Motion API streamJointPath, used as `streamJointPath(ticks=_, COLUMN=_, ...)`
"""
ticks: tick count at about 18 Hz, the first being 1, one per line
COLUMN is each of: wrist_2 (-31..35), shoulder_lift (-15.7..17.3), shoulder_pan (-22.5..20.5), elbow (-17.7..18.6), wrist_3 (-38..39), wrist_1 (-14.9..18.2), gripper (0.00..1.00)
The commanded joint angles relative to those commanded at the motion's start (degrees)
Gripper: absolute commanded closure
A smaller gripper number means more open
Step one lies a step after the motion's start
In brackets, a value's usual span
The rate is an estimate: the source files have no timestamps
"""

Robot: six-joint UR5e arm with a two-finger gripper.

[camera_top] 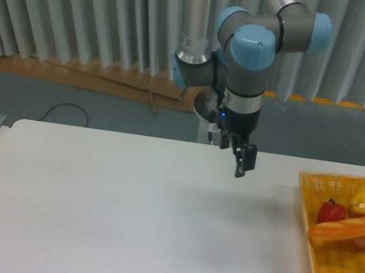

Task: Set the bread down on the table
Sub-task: 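Move the gripper toward the yellow basket above the orange bread loaf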

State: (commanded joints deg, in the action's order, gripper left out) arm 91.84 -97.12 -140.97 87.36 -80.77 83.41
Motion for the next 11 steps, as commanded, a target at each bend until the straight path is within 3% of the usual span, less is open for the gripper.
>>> streamJointPath(ticks=11, wrist_2=0.8, shoulder_lift=-0.1, shoulder_pan=-4.5, elbow=-0.2, wrist_3=-3.5, wrist_1=0.2, gripper=0.00)
